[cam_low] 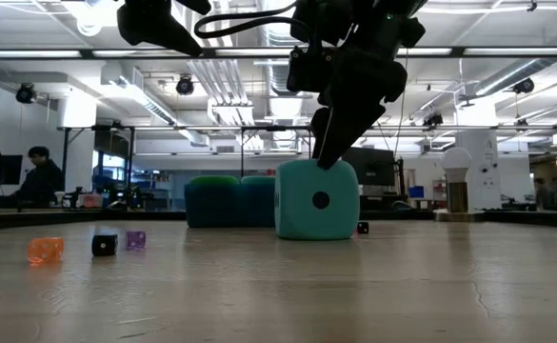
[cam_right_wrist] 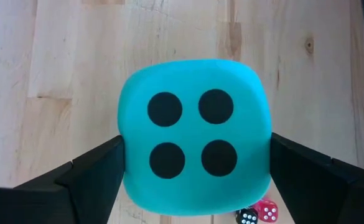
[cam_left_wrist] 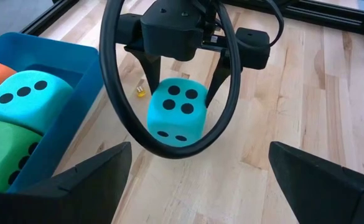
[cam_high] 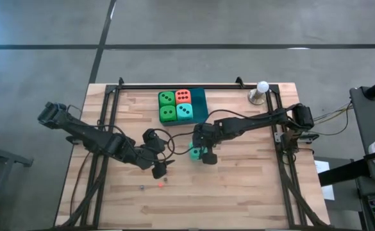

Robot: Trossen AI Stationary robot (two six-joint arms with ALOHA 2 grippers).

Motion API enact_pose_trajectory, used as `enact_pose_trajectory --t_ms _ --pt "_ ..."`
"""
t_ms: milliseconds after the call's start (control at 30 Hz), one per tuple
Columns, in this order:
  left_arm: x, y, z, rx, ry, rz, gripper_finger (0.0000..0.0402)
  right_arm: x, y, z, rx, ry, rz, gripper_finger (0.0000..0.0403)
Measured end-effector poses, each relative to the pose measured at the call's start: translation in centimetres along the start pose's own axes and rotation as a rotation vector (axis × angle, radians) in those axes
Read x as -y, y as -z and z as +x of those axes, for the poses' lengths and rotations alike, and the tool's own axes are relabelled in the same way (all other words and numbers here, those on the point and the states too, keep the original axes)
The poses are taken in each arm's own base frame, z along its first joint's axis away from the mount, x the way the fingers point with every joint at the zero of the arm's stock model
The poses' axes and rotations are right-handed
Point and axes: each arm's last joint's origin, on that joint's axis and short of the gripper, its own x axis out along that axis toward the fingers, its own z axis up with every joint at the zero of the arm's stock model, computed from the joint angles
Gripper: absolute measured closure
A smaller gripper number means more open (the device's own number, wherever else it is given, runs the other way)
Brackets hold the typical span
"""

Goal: Pick & Place Dice
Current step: Put the blue dice into the blue bin

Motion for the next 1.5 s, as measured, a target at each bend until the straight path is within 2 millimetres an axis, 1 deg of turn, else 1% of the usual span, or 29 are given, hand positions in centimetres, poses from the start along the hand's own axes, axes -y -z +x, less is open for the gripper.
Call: enact_pose_trajectory --t_ms 867,1033,1300,1500 --pt "0.0 0.0 0.0 0.0 0.0 0.0 0.002 0.0 0.0 0.0 0.001 0.003 -0.034 0.0051" --pt "0.0 0.0 0.0 0.0 0.0 0.001 0.0015 0.0 -0.1 -0.6 0.008 0.003 -0.047 0.005" --pt "0.0 0.0 0.0 0.0 0.0 0.001 0.0017 -0.1 -0.3 -2.4 0.038 0.007 -0.078 0.0048" --pt "0.0 0.0 0.0 0.0 0.0 0.0 0.002 0.5 -0.1 -4.1 0.049 0.018 -0.07 0.0047"
